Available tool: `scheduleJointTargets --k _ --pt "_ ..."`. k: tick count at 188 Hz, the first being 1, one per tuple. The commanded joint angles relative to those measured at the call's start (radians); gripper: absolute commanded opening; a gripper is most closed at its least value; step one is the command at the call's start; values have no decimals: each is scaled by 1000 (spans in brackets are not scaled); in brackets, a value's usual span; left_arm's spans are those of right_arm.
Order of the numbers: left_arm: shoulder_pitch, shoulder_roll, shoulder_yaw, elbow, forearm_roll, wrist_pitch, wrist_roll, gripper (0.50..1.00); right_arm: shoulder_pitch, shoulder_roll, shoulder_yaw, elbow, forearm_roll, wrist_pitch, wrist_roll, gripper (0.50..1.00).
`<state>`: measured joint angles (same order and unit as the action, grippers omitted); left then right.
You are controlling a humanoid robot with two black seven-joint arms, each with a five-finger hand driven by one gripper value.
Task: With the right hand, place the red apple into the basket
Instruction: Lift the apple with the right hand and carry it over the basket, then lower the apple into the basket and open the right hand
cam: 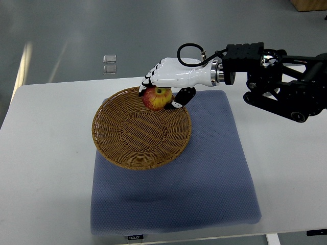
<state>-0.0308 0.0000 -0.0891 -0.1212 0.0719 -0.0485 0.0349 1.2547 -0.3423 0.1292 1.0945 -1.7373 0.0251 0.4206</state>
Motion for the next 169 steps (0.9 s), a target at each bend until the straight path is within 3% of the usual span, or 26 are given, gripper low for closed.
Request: scheduleJointTargets --k 1,100,110,125,135,145,146,148,169 --pt "0 0 0 0 0 -1 0 1000 -29 49 -10 -44 -5 -1 0 648" --pt "0 0 0 0 0 -1 0 1000 -161 101 -13 -104 -7 1 0 674" --pt "0 0 0 0 0 -1 0 1000 -166 101 -13 -104 -5 -4 0 699" --pt "0 0 0 0 0 -1 0 1000 -172 103 -11 -104 -4 -8 0 791" --pt "0 0 0 0 -1 -1 0 1000 -172 103 -11 -104 -1 -11 0 821" --pt "0 0 0 0 -1 -1 0 1000 -172 103 -11 -104 -1 -11 0 821" --pt "0 0 0 0 -1 -1 0 1000 -172 103 -10 -104 1 -11 1 850" --pt "0 0 0 0 -1 -1 0 1000 -172 103 -10 -104 1 -13 1 856" --pt "0 0 0 0 0 -1 0 1000 -172 103 -2 -104 4 -13 1 895"
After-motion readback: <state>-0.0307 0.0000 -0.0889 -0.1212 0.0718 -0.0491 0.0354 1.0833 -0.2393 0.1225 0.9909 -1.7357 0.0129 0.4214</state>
